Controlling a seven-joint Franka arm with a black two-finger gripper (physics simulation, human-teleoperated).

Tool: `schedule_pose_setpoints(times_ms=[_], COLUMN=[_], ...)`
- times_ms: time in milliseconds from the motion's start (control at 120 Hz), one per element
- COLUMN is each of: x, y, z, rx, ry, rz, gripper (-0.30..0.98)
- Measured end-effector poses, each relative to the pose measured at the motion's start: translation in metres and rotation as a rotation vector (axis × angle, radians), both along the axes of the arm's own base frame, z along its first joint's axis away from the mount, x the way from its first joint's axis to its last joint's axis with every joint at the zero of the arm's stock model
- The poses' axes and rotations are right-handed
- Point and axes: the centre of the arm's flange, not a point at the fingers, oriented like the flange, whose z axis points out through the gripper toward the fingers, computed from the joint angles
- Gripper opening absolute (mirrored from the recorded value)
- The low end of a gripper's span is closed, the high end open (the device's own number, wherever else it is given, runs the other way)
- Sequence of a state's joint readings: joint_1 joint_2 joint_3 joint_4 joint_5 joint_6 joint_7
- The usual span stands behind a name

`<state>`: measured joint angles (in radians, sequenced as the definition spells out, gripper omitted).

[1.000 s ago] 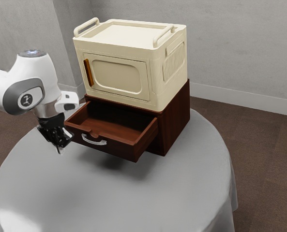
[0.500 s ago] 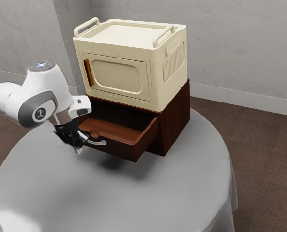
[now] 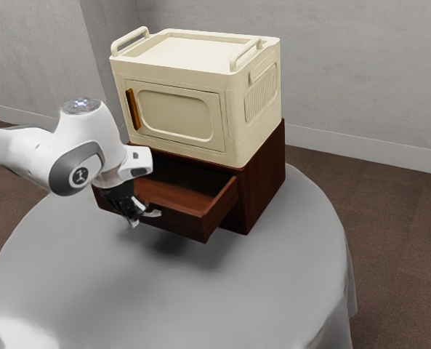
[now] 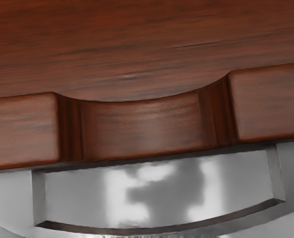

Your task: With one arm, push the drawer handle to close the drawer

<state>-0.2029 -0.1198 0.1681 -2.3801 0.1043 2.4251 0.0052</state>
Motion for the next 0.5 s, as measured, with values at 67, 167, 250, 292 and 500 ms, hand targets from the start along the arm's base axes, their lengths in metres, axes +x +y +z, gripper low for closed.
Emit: schedule_pose_setpoints(times_ms=[67,167,250,292,500], x=[0.005,0.017,0.028,0.034,0.062], y=[0.000,-0.001,-0.002,-0.002,-0.003], z=[-0.001,0.002,0.008,0.011,0.016], rx=[0.005,0.012,0.017,0.020,0.034], ry=[-0.008,-0.025,-0.045,-0.055,-0.082], rz=[-0.015,-0.036,-0.051,-0.057,-0.080], gripper=[-0.10,-0.09,-0.09,-0.08,-0.10])
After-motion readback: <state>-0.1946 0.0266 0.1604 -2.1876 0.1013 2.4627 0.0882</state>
